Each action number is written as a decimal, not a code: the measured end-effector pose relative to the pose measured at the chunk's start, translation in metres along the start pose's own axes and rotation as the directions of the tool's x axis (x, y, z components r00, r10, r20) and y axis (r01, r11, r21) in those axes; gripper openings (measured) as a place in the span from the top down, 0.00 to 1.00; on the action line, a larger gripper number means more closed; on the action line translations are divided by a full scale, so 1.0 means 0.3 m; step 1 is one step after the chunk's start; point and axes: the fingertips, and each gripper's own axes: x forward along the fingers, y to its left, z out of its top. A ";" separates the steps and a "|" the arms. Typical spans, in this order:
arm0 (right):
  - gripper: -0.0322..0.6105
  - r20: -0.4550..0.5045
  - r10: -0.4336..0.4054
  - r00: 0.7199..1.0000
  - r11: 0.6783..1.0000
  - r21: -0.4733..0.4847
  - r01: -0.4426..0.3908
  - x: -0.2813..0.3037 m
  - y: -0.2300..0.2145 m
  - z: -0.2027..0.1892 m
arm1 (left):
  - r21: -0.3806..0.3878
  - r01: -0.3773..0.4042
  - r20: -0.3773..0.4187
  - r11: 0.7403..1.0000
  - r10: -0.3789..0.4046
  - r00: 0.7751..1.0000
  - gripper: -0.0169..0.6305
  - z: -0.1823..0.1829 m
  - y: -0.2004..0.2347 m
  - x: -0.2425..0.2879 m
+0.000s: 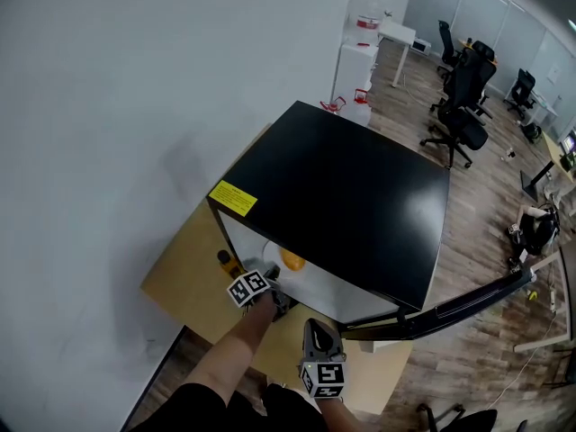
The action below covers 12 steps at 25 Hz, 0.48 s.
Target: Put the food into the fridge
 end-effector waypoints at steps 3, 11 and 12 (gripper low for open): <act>0.86 -0.004 -0.001 1.000 1.000 -0.007 0.001 -0.022 0.002 -0.013 | 0.189 -0.028 -0.047 0.982 0.038 0.998 0.90 -0.010 -0.018 0.011; 0.86 -0.006 -0.012 1.000 1.000 -0.020 0.012 -0.096 0.003 -0.050 | 0.549 -0.135 0.002 0.825 0.160 0.987 0.67 0.013 -0.023 -0.005; 0.86 -0.006 -0.017 1.000 1.000 -0.020 0.017 -0.105 0.001 -0.055 | 0.552 -0.134 0.010 0.823 0.154 0.988 0.66 0.017 -0.019 -0.009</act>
